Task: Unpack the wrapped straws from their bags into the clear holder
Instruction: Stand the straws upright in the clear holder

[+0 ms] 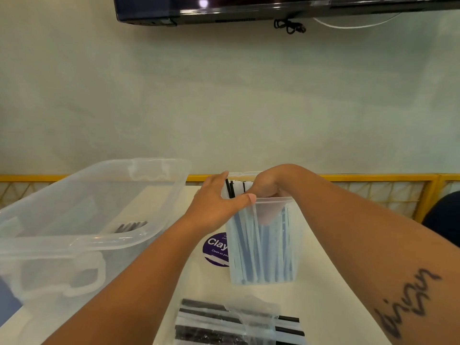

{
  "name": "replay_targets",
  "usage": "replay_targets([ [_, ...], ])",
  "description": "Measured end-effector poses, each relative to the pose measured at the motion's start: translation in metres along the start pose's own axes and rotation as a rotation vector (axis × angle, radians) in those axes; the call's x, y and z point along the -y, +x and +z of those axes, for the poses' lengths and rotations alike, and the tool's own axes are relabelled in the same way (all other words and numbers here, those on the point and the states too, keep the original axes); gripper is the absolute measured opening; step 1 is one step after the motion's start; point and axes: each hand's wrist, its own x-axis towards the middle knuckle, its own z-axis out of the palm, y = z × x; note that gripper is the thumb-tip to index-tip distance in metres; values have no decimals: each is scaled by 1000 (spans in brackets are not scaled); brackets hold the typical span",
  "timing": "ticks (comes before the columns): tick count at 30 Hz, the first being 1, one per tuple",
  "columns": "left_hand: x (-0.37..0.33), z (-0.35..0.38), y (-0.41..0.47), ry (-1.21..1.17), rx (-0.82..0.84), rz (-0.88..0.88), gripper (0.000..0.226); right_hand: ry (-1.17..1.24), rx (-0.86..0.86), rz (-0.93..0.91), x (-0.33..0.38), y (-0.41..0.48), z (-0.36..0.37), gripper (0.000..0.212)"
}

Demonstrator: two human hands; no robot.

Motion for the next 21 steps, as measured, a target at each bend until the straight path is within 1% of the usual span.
replay_targets([
  [3, -5, -5, 5, 111, 57, 26, 75, 4, -36, 6, -4, -3, -3, 46],
  [7, -15, -4, 7, 217, 104, 10, 69, -146, -110, -37, -5, -4, -3, 36],
  [10, -18, -5, 13, 408, 163, -23, 61, -109, -122, -45, -6, -2, -3, 27],
  [12, -24, -8, 20, 498, 228, -66, 52, -3, -86, -52, -7, -1, -2, 29],
  [13, -27, -9, 24, 527, 257, -84, 48, 27, -75, -59, -7, 0, -1, 33],
  [15, -31, -8, 32, 578, 311, -94, 44, 1, -106, -66, -7, 0, -1, 39],
  [17, -32, -7, 37, 595, 370, -109, 46, -90, -136, -65, -9, 1, -2, 41],
  [21, -27, -7, 47, 614, 437, -173, 63, -210, -192, -80, -14, 0, -4, 41],
])
